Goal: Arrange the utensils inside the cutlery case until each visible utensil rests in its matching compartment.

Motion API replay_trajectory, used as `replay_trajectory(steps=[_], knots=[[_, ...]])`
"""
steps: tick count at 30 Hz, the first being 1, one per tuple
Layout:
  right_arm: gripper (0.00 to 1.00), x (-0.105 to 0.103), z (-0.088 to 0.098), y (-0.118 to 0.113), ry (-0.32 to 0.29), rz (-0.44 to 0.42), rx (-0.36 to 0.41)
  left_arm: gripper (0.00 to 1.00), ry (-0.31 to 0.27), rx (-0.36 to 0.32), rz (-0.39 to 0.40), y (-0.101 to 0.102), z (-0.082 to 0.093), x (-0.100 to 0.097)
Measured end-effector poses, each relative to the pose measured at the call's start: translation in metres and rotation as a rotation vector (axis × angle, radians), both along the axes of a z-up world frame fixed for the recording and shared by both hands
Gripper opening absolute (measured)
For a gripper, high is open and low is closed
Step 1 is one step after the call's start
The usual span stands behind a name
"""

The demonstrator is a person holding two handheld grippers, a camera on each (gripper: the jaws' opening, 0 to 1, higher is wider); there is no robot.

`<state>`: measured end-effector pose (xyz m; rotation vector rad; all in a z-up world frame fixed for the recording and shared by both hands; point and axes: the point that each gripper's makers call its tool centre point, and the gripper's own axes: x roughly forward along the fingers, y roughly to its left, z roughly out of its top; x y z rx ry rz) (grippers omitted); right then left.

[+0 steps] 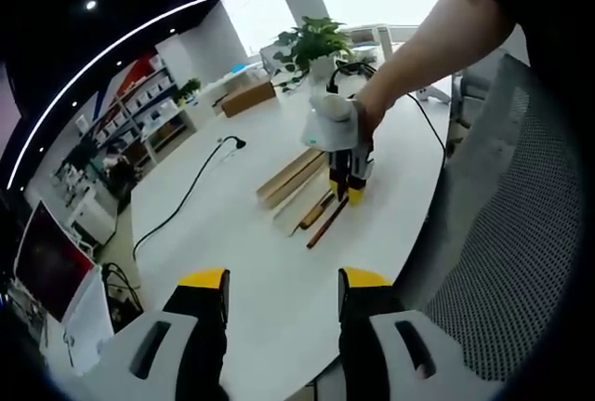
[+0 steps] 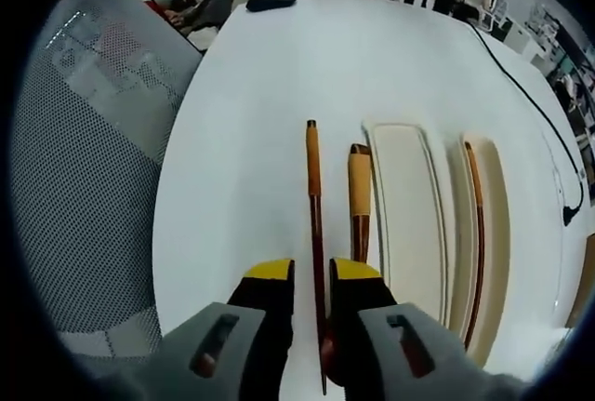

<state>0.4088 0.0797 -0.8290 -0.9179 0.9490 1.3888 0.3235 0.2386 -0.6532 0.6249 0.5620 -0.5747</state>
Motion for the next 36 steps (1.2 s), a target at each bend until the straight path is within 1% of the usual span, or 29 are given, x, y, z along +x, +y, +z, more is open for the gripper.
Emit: replay_trajectory(steps=[6, 9, 14, 19, 21, 25, 28, 36], knots=[[0.11, 0.0007, -0.0004, 0.0001, -0.011, 0.017, -0.016, 0.47, 0.000, -0.002, -0.005, -0.0011, 0.0001, -0.0004], [0.10, 0.0008, -0.0006, 0.0013, -0.025, 0.035, -0.040, 0.47, -0.001, -0.004, -0.007, -0.0014, -0.0001, -0.0003], [0.10, 0.0014, -0.0009, 0.0016, -0.032, 0.028, -0.058, 0.47, -0.002, -0.002, -0.006, -0.0009, -0.0005, -0.0003], [0.08, 0.0034, -0.0013, 0.0023, -0.019, 0.000, -0.054, 0.47, -0.002, -0.001, -0.007, -0.0009, -0.0008, -0.0003], [0.05, 0.0048, -0.0016, 0.0030, -0.021, -0.008, -0.054, 0.47, -0.002, 0.000, -0.008, -0.0008, -0.0010, -0.0004], [0.02, 0.0048, -0.0020, 0.0046, -0.010, -0.007, -0.069, 0.47, -0.003, 0.001, -0.005, -0.0002, -0.0008, -0.0002], [0.01, 0.0050, -0.0026, 0.0049, 0.008, -0.020, -0.085, 0.47, -0.003, 0.003, -0.005, 0.0001, -0.0009, -0.0002], [0.01, 0.0037, -0.0029, 0.0039, -0.003, 0.011, -0.120, 0.47, -0.001, 0.002, -0.002, 0.0004, -0.0012, 0.0000]])
